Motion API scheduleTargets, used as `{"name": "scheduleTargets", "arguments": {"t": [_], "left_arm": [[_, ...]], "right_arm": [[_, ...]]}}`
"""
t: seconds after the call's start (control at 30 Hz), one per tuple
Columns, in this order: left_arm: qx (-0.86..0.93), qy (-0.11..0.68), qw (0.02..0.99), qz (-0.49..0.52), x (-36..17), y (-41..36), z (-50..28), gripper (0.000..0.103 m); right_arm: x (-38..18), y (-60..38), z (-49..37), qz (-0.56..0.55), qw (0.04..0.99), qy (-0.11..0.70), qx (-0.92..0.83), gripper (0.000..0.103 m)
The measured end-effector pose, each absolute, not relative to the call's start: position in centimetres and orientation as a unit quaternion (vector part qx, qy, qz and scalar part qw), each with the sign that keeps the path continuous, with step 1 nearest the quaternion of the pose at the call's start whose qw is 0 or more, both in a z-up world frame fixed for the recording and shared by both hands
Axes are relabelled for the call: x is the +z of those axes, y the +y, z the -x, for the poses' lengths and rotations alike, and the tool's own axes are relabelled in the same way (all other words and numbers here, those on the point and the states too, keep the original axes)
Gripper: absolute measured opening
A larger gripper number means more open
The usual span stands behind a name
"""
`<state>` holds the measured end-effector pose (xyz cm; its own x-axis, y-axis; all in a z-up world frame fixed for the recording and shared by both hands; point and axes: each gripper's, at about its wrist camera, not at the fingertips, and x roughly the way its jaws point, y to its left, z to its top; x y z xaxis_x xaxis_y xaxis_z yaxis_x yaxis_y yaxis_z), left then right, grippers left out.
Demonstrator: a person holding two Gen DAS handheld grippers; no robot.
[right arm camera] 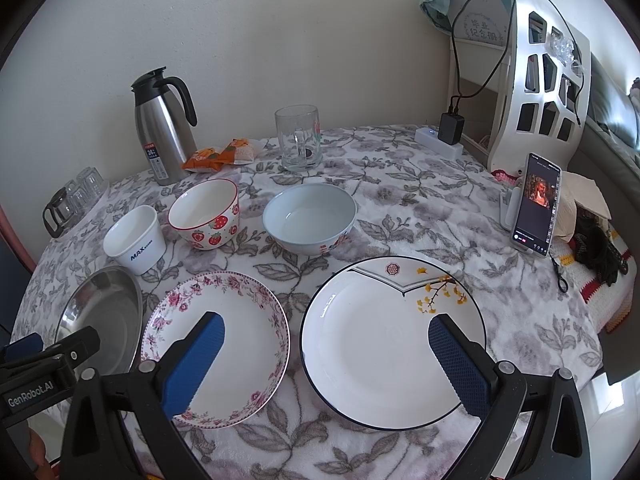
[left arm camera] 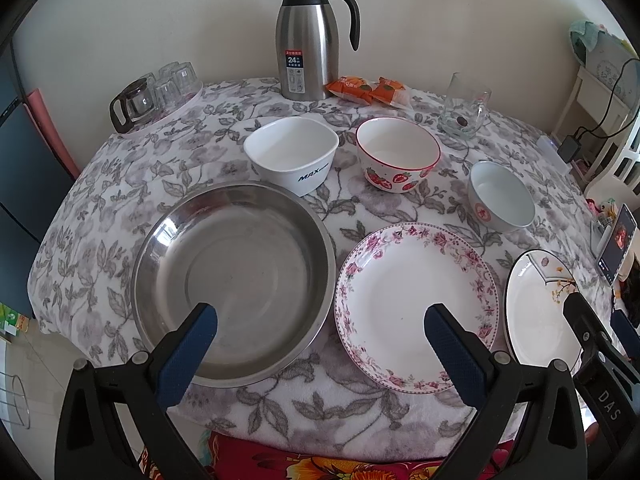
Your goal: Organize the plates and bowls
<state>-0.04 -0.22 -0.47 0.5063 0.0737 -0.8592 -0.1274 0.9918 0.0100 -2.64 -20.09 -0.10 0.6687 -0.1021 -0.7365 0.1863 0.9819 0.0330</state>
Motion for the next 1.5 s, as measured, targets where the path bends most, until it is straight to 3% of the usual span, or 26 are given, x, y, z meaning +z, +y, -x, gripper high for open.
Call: {"name": "scheduleTargets", "arguments": {"t": [1.17,1.5], "left_arm": [[0.057,0.494,0.867,0.029,-0.5,-0.2,0.0,0.103],[0.062,0.490,0.861,0.119,-0.5,4.5,-0.1,0.103]], "right_arm": [[-0.2,-20.0,2.5,-0.052,0.911,0.400,-0.080,0.103],[-1.0,-17.9,0.8,-0.065,0.906,0.417,-0.022,0.103]]}}
